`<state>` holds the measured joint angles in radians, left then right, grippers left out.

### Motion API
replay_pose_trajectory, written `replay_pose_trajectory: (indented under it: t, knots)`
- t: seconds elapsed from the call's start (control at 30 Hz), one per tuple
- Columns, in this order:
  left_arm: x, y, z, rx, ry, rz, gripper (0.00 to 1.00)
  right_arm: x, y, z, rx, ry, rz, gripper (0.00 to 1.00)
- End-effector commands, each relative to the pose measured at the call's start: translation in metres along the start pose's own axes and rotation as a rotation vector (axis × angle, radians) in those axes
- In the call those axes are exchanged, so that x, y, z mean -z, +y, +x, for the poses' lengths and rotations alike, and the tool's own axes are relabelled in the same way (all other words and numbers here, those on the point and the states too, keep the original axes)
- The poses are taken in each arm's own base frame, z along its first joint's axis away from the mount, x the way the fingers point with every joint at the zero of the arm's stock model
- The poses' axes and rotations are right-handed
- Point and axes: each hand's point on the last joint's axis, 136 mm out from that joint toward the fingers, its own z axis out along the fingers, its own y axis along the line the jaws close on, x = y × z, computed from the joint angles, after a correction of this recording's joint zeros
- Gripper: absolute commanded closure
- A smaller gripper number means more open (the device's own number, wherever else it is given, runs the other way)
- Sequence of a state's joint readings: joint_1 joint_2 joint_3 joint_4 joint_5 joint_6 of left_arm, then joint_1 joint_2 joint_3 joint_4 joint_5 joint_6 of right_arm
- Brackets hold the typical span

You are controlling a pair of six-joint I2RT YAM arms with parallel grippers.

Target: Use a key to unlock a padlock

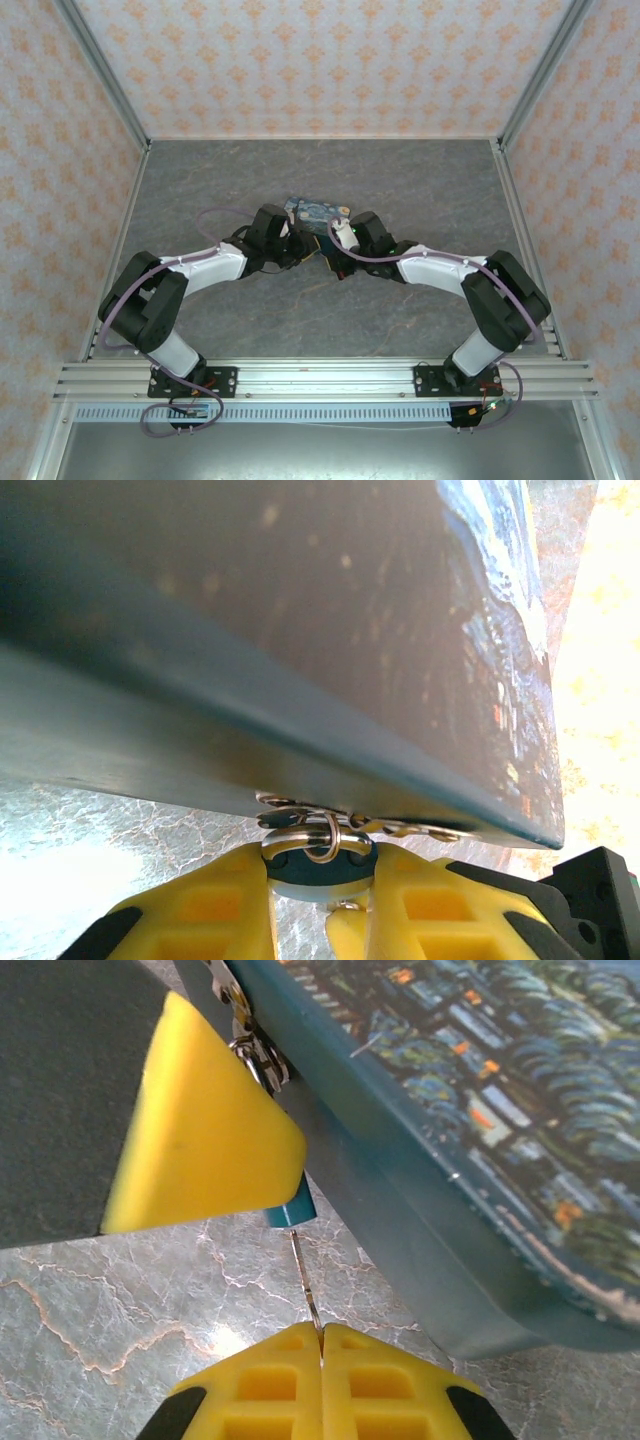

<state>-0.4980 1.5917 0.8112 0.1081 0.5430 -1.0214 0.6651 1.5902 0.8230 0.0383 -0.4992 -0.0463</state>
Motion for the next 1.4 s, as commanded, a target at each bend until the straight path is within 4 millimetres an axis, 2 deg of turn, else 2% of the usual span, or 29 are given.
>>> replay_pose_trajectory:
  t: [0.0, 0.6, 1.0, 1.37]
  knots:
    - [0.01, -0.021, -0.001, -0.023, -0.01, 0.045, 0.78, -0.001, 0.0, -0.012, 0.011, -0.027, 0.018, 1.0]
    - [0.007, -0.02, 0.001, -0.018, -0.003, 0.041, 0.78, 0.003, 0.009, -0.029, -0.001, -0.121, -0.028, 1.0]
    - [0.008, -0.023, 0.001, 0.005, -0.008, 0.06, 0.77, -0.003, 0.011, -0.023, -0.021, -0.113, -0.056, 1.0]
    - [0.008, -0.024, 0.001, 0.039, -0.006, 0.065, 0.78, 0.001, 0.008, -0.018, -0.029, -0.128, -0.043, 1.0]
